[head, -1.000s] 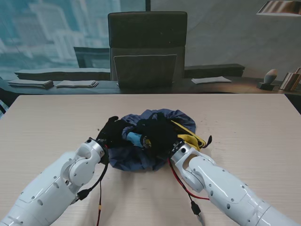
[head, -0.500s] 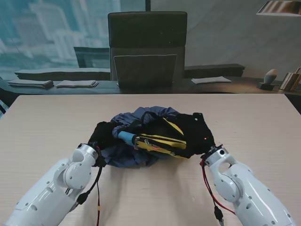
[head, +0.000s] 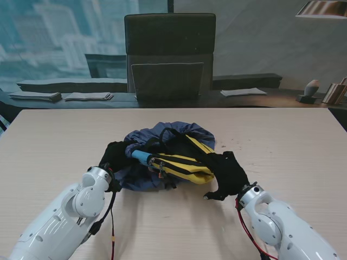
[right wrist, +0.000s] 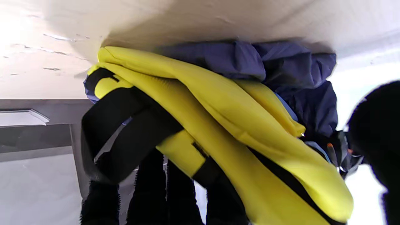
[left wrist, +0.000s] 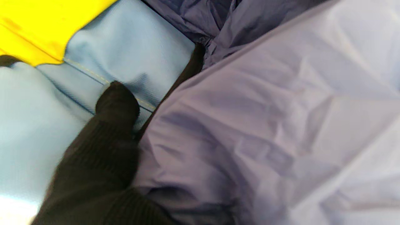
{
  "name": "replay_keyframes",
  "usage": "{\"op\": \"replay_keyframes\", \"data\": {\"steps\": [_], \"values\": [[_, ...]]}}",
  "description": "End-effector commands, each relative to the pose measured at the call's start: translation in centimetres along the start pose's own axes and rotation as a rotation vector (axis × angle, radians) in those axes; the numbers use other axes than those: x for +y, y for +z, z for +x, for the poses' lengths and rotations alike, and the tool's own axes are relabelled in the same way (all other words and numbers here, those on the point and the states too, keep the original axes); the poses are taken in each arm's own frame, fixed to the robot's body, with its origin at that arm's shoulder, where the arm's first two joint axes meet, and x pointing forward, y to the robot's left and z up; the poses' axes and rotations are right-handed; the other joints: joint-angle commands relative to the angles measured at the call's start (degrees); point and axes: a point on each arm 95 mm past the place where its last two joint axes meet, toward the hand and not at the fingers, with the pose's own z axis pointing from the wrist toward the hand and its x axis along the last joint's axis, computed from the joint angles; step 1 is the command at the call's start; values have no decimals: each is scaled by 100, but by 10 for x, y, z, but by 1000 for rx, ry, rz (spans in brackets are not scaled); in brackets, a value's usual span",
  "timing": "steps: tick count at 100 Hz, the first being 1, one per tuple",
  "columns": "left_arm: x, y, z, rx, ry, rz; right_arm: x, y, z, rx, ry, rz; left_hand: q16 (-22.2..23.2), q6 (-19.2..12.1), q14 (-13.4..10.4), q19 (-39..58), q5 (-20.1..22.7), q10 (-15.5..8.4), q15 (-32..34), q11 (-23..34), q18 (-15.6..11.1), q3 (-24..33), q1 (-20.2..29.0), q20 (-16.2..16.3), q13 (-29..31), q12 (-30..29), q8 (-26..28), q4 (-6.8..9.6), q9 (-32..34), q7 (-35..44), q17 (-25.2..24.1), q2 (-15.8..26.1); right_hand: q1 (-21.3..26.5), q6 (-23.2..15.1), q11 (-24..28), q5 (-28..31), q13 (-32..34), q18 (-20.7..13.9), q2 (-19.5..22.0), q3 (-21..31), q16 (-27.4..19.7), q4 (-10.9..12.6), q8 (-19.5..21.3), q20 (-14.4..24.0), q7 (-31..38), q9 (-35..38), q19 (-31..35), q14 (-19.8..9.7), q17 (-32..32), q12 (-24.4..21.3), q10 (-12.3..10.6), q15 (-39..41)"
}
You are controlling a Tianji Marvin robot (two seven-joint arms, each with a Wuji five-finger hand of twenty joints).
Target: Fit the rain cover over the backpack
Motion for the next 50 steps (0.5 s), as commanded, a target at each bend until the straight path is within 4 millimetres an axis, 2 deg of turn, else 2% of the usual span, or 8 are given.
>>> {"op": "replay_keyframes", "data": {"steps": [1,15,25,30,36,43,47,50], "values": [[0,1,4,5,-19,-6,-2,11,1,-3,-19,6,60,-655,-54,200,582,-201,123,13,-124,62,213,79,162,-86,350,12,-99,430,-100,623,-131,121,168,-293,-149,-84,-240,227,-23,-162,46,105,187,-172,223,-89,-33,-5,8,93],[2,1,6,5,-45,-7,-7,30,8,-12,-21,-39,53,-662,-88,170,578,-214,100,11,-135,53,218,61,138,-145,362,8,-177,419,-109,627,571,-135,565,509,409,-30,-142,67,271,-69,412,133,791,591,974,14,118,173,34,725],[3,4,7,8,-66,-14,-6,43,13,-3,-28,-120,50,-672,-59,97,617,-190,80,44,-126,56,229,17,125,-307,395,7,-230,406,-93,595,1775,-1324,740,2451,1662,150,177,99,573,143,1313,13,1661,2506,1664,65,657,337,-214,1430],[4,5,7,14,-71,-18,-4,47,16,0,-21,-178,52,-688,-57,60,634,-197,71,64,-109,55,206,-5,115,-429,396,0,-278,372,-87,588,2771,-1935,720,3572,2511,241,112,86,640,-788,584,-59,2575,4010,2020,48,1060,310,-338,1805],[4,6,8,27,-68,-34,-1,53,18,16,-32,-243,38,-738,-41,44,705,-164,33,39,-106,79,123,-13,88,-624,345,35,-333,321,-98,516,3333,-2121,1052,4838,3525,430,149,424,702,-709,451,-84,3002,5549,2263,59,1520,163,-262,2304],[1,5,7,42,-27,-59,2,55,18,36,-50,-261,-9,-759,16,-131,750,-77,-79,-126,-89,292,-66,-98,-4,-844,20,34,-493,220,-97,322,3457,-2186,1429,5166,3914,489,70,618,789,-700,814,-219,2856,6000,2356,127,1625,692,-44,2775],[-2,2,6,50,9,-74,4,56,18,47,-67,-266,-88,-455,47,-393,176,28,-260,-368,-59,686,-475,-168,-172,-1031,-785,-21,-824,-144,-85,-232,3479,-2149,1579,5219,3983,500,50,695,855,-695,935,-255,2838,6063,2376,135,1624,920,43,2935],[-4,-1,7,54,31,-100,5,56,17,52,-75,-270,-160,13,82,-599,-372,104,-442,-557,-23,1600,-1291,-177,-382,-1134,-1208,1,-1207,-706,-94,-450,3485,-2090,1634,5260,4002,505,5,770,891,-708,1022,-279,2820,6097,2383,152,1614,1066,114,2999]]}}
